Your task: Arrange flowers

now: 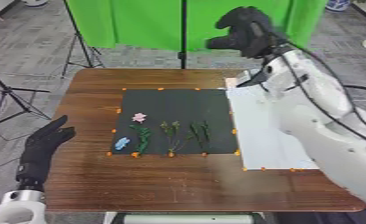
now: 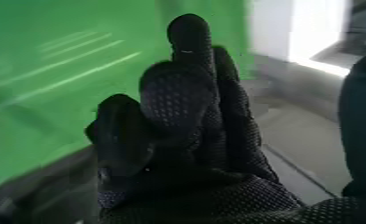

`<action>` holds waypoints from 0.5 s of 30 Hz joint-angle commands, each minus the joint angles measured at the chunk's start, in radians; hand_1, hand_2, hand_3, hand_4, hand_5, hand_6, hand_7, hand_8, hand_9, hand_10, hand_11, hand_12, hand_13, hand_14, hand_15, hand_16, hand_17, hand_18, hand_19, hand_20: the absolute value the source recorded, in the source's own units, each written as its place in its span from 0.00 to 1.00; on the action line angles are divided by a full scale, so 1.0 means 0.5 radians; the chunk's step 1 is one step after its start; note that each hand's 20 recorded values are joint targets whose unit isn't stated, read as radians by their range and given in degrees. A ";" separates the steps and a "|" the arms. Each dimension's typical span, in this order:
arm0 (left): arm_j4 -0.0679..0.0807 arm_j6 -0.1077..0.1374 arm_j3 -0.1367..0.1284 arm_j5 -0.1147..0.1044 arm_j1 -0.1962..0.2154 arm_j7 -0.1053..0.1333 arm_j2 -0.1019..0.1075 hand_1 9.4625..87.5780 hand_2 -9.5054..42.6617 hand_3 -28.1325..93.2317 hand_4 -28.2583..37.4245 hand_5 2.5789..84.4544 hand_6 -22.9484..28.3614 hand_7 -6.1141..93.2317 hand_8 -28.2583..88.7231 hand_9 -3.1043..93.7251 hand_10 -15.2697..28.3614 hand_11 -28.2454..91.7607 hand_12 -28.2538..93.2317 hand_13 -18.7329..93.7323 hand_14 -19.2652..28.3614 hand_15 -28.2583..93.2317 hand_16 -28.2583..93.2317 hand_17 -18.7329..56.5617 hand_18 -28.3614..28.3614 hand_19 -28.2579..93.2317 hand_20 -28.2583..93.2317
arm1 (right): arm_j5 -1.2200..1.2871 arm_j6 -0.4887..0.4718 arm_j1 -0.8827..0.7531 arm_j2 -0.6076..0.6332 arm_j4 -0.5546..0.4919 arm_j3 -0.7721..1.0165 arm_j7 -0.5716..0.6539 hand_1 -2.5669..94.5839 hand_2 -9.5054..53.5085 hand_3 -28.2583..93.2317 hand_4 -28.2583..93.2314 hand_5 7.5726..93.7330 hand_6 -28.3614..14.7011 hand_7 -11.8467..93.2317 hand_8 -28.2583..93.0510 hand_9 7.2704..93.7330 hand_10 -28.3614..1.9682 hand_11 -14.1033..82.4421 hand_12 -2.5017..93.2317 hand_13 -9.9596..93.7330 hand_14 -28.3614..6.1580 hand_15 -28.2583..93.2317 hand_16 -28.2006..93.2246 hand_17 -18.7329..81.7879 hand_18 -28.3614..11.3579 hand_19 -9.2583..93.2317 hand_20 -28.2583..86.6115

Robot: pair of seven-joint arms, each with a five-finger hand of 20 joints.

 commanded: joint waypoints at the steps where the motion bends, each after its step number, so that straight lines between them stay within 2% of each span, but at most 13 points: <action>1: -0.026 0.009 -0.008 0.024 0.062 -0.017 -0.039 0.27 0.38 0.81 0.22 0.46 0.57 0.16 0.18 0.49 0.68 0.41 0.31 0.50 0.78 0.38 0.21 0.35 0.71 0.36 0.35 | -0.086 -0.037 -0.557 0.417 0.229 0.362 0.223 0.23 0.03 0.74 0.15 0.59 0.58 0.21 0.19 0.74 0.35 0.41 0.34 0.85 0.53 0.77 0.52 0.71 0.22 1.00 0.71; 7: -0.036 0.005 -0.013 0.028 0.083 -0.031 -0.044 0.27 0.39 0.81 0.22 0.46 0.57 0.16 0.19 0.49 0.68 0.41 0.31 0.50 0.78 0.38 0.21 0.35 0.71 0.36 0.35 | -0.106 -0.107 -0.778 0.407 0.390 0.495 0.309 0.23 0.02 0.74 0.15 0.60 0.59 0.22 0.19 0.75 0.35 0.45 0.35 0.86 0.55 0.78 0.52 0.72 0.21 1.00 0.73; 15: -0.044 -0.015 -0.037 0.040 0.093 -0.053 -0.060 0.27 0.39 0.81 0.22 0.46 0.57 0.16 0.19 0.49 0.68 0.41 0.31 0.50 0.78 0.38 0.21 0.35 0.71 0.36 0.35 | -0.132 -0.079 -0.854 0.342 0.592 0.457 0.368 0.25 0.01 0.74 0.15 0.62 0.61 0.23 0.18 0.80 0.41 0.46 0.33 0.89 0.59 0.77 0.51 0.75 0.25 1.00 0.73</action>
